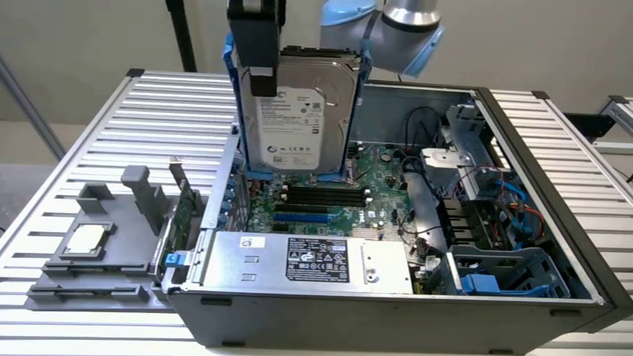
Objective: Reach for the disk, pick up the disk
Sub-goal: 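Pick up the disk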
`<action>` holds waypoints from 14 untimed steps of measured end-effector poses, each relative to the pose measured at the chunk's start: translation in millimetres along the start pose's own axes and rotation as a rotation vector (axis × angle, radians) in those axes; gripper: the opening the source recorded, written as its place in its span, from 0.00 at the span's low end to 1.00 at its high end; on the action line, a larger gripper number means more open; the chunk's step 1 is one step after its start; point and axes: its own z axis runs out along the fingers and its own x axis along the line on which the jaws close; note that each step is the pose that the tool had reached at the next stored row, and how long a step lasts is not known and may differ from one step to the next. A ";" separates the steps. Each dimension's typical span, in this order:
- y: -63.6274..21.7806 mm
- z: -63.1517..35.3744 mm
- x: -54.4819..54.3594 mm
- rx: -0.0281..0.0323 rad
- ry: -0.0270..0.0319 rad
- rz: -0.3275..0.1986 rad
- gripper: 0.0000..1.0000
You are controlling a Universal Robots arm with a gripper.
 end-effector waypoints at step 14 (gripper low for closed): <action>-53.7 -3.1 20.4 -0.0075 -0.0058 0.001 0.33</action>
